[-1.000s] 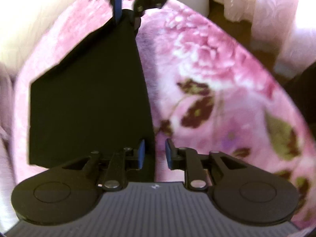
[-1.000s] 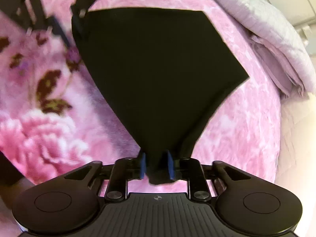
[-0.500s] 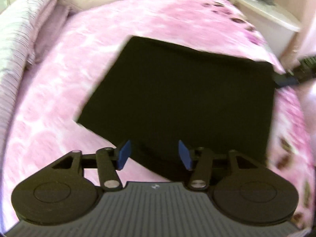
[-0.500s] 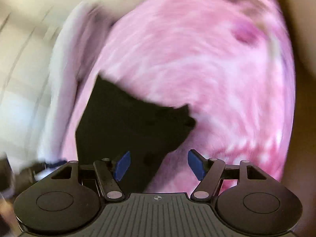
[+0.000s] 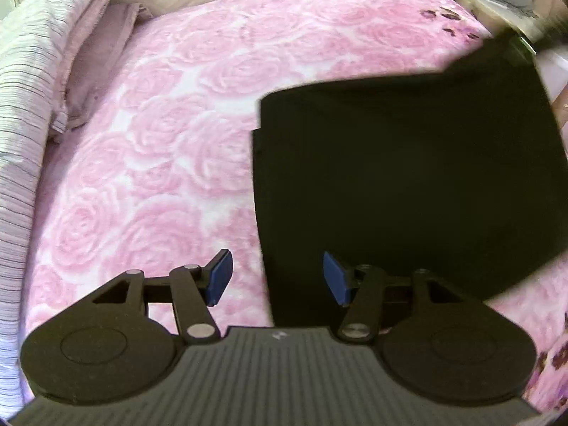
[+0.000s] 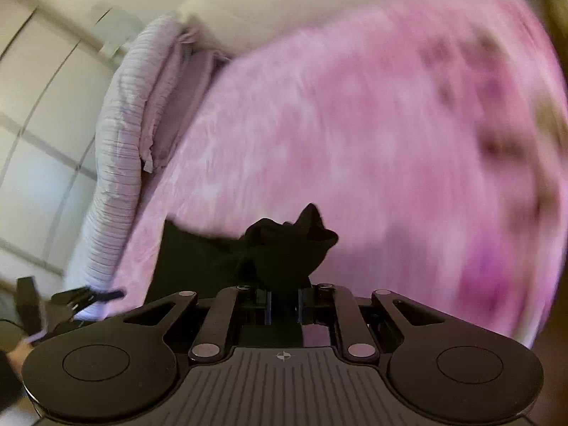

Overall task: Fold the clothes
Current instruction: 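Lay the folded bundle on the bed and open both tools, then move both open tools to opposite edges of the black bundle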

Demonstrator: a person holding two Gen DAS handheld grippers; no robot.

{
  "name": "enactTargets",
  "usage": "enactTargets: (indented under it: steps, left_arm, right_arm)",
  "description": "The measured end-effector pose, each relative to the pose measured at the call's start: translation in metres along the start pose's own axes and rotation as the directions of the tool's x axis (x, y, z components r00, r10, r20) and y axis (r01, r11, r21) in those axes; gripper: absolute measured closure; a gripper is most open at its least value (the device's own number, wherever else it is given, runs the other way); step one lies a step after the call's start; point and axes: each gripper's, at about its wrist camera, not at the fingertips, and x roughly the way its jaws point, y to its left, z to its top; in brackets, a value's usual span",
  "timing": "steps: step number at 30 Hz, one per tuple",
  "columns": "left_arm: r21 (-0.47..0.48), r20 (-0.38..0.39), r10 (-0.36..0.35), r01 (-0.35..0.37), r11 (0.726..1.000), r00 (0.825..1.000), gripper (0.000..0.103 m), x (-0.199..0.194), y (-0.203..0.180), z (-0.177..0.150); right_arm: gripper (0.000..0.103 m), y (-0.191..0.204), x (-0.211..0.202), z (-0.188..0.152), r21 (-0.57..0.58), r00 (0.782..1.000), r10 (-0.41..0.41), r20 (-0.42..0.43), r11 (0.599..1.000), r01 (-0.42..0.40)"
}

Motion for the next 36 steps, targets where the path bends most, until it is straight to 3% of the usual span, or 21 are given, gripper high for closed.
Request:
enactTargets:
  steps: [3,5,6,7,9,12,14,19,22,24,26,28,29,30,32,36]
  left_arm:
    - [-0.016,-0.026,-0.001,0.001,1.0,1.0,0.051,0.012,-0.012,0.001]
    - [-0.018,-0.043,-0.002,0.002,1.0,0.999,0.051,0.017,-0.018,0.002]
    - [-0.019,-0.05,0.002,-0.003,1.0,0.999,0.051,0.018,-0.021,0.002]
    - [-0.021,-0.055,0.007,-0.008,1.0,0.998,0.051,0.019,-0.023,0.002]
    - [-0.016,-0.063,0.016,-0.017,1.0,0.998,0.051,0.022,-0.025,0.0]
    - [0.026,-0.079,0.04,-0.038,0.999,0.996,0.049,0.03,-0.029,-0.003]
    - [0.064,-0.088,0.061,-0.055,0.996,0.994,0.047,0.039,-0.033,-0.006]
    - [0.057,-0.059,0.065,-0.062,0.996,0.996,0.04,0.046,-0.029,-0.009]
    - [0.07,-0.056,0.056,-0.052,0.996,0.997,0.04,0.04,-0.023,-0.014]
    - [0.133,-0.049,0.087,-0.08,0.988,0.995,0.04,0.035,-0.023,-0.021]
    - [0.194,-0.038,0.122,-0.112,0.975,0.992,0.04,0.029,-0.024,-0.028]
    - [0.199,-0.01,0.132,-0.128,0.972,0.991,0.049,0.016,-0.027,-0.031]
    - [0.202,0.007,0.136,-0.135,0.97,0.991,0.059,0.009,-0.03,-0.031]
    - [0.204,0.024,0.14,-0.142,0.969,0.99,0.062,0.001,-0.032,-0.032]
    - [0.201,0.061,0.139,-0.148,0.968,0.988,0.062,-0.013,-0.039,-0.033]
    - [0.141,0.142,0.042,-0.062,0.988,0.989,0.059,-0.027,-0.065,-0.026]
  right_arm:
    - [0.09,-0.007,0.028,0.056,-0.15,0.999,-0.013,-0.041,0.989,0.007]
    - [0.083,-0.013,0.048,0.07,-0.201,0.995,-0.062,-0.082,0.979,0.045]
    - [0.073,-0.014,0.053,0.07,-0.226,0.991,-0.104,-0.09,0.971,0.082]
    - [0.063,-0.015,0.051,0.066,-0.239,0.988,-0.131,-0.078,0.965,0.109]
    - [0.054,-0.017,0.036,0.048,-0.243,0.987,-0.16,-0.026,0.958,0.15]
    - [0.052,-0.017,0.003,0.013,-0.194,0.986,-0.164,0.031,0.967,0.166]
    - [0.052,-0.008,-0.023,-0.017,-0.174,0.993,-0.107,0.053,0.978,0.115]
    - [0.052,0.039,-0.032,-0.103,-0.288,0.998,0.048,-0.047,0.956,-0.059]
    - [0.052,0.058,-0.013,-0.139,-0.345,0.992,0.066,-0.112,0.933,-0.101]
    - [0.052,0.062,0.001,-0.157,-0.382,0.988,0.034,-0.154,0.92,-0.092]
    - [0.052,0.057,0.008,-0.165,-0.387,0.978,-0.028,-0.205,0.921,-0.055]
    - [0.052,0.051,0.008,-0.17,-0.389,0.968,-0.089,-0.236,0.921,-0.01]
    - [0.052,0.051,0.0,-0.169,-0.389,0.972,-0.093,-0.217,0.921,0.001]
    - [0.052,0.052,-0.011,-0.167,-0.386,0.978,-0.08,-0.19,0.923,0.001]
    - [0.052,0.059,-0.027,-0.162,-0.388,0.989,-0.071,-0.131,0.922,0.015]
    - [0.052,0.077,-0.03,-0.148,-0.341,0.999,-0.036,-0.001,0.939,0.034]
